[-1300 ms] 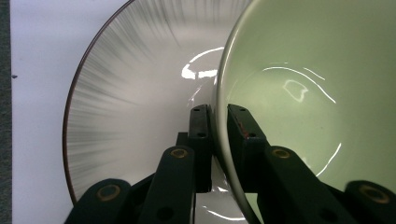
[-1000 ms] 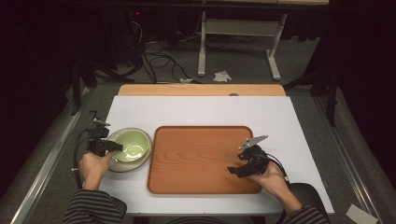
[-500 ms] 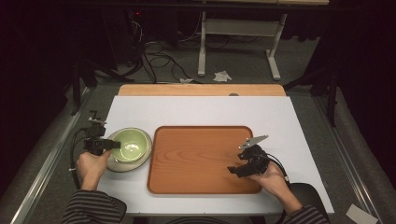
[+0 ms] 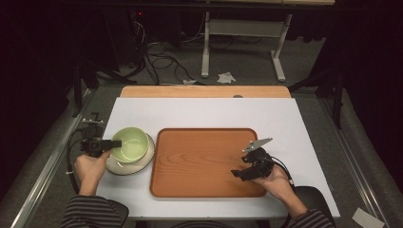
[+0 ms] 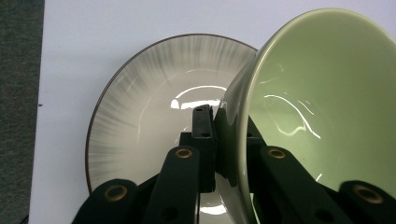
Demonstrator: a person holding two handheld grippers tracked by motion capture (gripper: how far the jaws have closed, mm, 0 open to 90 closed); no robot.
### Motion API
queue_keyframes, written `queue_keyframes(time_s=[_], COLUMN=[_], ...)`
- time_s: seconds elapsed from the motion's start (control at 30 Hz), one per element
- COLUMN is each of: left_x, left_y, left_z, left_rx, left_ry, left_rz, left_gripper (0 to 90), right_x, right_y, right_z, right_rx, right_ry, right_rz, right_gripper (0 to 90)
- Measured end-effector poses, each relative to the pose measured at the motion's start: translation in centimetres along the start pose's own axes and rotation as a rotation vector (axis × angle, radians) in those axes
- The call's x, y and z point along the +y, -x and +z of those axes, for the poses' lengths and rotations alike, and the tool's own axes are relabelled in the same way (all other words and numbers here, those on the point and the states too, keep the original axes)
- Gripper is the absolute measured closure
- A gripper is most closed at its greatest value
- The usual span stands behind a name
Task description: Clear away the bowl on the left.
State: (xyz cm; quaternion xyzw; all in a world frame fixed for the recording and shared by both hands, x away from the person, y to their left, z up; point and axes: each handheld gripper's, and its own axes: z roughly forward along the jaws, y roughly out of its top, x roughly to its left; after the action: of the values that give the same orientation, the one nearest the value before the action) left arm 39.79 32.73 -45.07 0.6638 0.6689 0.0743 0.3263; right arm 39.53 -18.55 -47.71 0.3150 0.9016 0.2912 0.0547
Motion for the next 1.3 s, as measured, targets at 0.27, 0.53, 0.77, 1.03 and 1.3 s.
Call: queue_keyframes(time_s=[0.27,0.53,0.77,1.03,1.3], left_x=[0.3,0.5,0.7,0.9,1.2], left_y=[1.4,2.9,5.0,6.9,8.1], left_z=[-0.2,-0.6,-0.2,0.6,1.0], left_rx=[-0.043,-0.090,-0.130,-0.162,-0.189], left_ry=[0.009,0.019,-0.004,-0.033,-0.042], left_rz=[0.035,0.065,0.126,0.174,0.202], left_gripper=[83.1,83.0,82.9,82.9,82.9], right_x=[0.0,0.0,0.0,-0.1,-0.3], right_y=[0.0,0.1,0.0,0.0,-0.1], right_z=[0.0,0.0,0.1,0.1,0.0], right_rx=[-0.003,-0.003,-0.008,-0.010,-0.016], right_ry=[-0.005,-0.003,-0.008,-0.011,-0.008], right_rz=[0.004,0.001,-0.003,-0.004,0.001], right_gripper=[31.0,31.1,31.1,31.1,31.1])
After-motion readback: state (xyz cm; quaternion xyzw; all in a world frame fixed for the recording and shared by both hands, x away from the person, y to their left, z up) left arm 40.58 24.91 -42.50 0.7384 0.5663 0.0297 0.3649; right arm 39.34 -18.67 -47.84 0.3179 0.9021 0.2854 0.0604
